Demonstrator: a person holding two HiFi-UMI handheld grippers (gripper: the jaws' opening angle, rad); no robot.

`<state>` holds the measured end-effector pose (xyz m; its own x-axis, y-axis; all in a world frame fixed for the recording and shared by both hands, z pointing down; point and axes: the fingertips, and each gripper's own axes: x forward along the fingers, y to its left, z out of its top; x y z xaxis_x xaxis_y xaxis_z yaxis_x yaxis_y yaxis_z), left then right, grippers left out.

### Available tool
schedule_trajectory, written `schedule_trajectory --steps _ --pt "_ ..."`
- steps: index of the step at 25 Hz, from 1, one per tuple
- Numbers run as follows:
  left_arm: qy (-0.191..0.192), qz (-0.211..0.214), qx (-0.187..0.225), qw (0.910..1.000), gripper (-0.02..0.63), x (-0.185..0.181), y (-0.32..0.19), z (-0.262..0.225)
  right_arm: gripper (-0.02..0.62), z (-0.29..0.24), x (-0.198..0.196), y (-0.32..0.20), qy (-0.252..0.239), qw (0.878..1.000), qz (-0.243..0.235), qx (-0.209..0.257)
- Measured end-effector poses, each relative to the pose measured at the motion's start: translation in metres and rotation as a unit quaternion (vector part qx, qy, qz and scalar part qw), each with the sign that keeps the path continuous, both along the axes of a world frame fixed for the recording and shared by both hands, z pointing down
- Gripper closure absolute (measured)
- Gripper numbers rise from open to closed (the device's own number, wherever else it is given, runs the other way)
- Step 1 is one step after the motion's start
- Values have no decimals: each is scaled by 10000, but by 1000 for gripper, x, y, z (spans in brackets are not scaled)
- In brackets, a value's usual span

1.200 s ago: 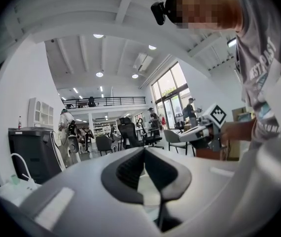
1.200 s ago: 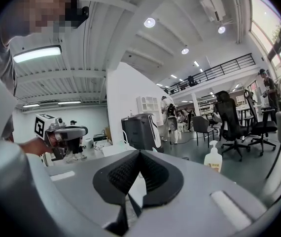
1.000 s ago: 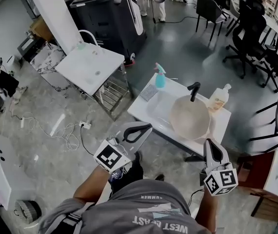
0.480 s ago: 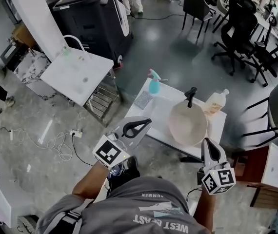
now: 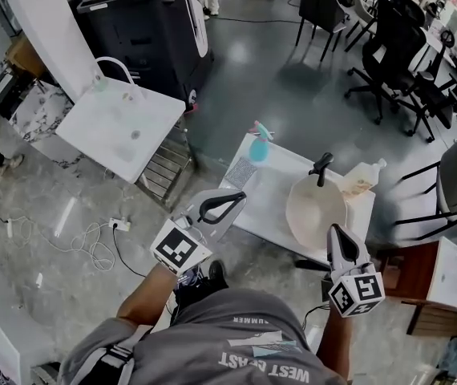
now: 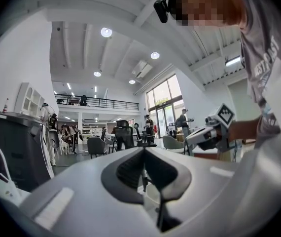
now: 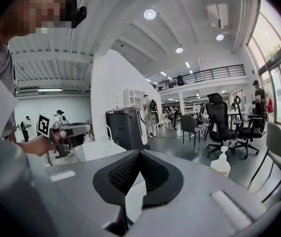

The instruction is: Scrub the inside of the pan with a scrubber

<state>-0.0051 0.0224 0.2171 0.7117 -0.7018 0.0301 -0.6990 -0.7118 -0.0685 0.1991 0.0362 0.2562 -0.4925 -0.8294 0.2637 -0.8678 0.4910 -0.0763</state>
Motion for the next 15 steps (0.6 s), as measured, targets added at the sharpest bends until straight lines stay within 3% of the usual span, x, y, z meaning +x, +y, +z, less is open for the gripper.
schedule_trajectory --steps 4,9,15 --pt "-97 1 45 9999 604 -30 -21 12 594 5 -28 -20 171 9998 -7 -36" --pt "69 -15 -112 9999 604 -56 -44 23 594 11 -57 -45 295 9995 -12 -133" --pt "-85 -137 -39 9999 603 -79 -62 39 594 23 -89 -72 411 9983 -274 -322"
